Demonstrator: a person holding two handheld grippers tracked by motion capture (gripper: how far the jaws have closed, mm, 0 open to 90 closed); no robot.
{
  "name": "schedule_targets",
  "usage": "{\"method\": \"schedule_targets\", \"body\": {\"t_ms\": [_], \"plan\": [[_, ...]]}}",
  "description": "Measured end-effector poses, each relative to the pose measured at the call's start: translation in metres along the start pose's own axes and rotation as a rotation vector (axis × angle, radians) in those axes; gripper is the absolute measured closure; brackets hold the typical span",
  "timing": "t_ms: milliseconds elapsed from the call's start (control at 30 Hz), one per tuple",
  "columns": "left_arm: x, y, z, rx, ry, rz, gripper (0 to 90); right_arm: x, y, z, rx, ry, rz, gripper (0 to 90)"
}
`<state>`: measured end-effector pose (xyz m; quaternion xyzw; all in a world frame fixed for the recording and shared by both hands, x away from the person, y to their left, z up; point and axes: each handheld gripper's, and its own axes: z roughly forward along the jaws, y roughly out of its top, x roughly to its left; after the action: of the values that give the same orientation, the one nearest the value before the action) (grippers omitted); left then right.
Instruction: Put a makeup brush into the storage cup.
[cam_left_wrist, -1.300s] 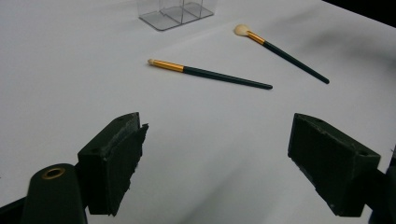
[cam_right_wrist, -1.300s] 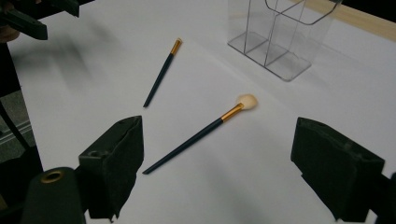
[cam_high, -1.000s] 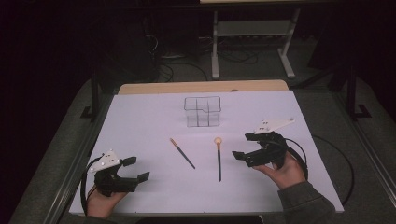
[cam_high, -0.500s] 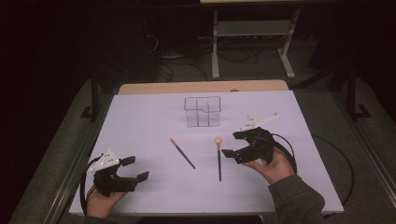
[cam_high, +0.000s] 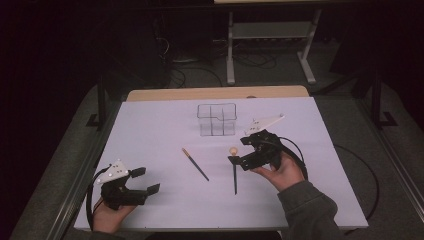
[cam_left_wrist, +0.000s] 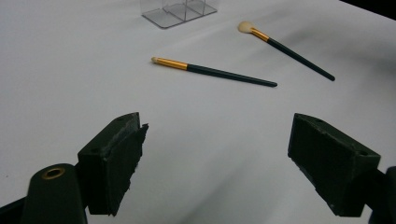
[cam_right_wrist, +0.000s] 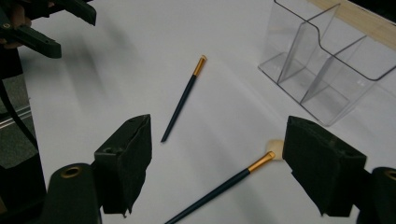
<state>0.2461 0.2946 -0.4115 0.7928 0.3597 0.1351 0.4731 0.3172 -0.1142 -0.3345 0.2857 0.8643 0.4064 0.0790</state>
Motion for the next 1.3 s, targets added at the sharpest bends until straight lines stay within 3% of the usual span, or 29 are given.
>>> {"method": "schedule_targets", "body": {"t_ms": [300, 1300], "plan": [[0.0, 0.0, 0.0, 0.001, 0.003, -0.002, 16.9, 0.004, 0.017, 0.01, 0.012, 0.021, -0.026, 25.2], [0.001, 0.001, 0.002, 0.01, -0.002, 0.015, 17.0, 0.007, 0.055, 0.053, 0.098, 0.066, -0.006, 27.8]]}}
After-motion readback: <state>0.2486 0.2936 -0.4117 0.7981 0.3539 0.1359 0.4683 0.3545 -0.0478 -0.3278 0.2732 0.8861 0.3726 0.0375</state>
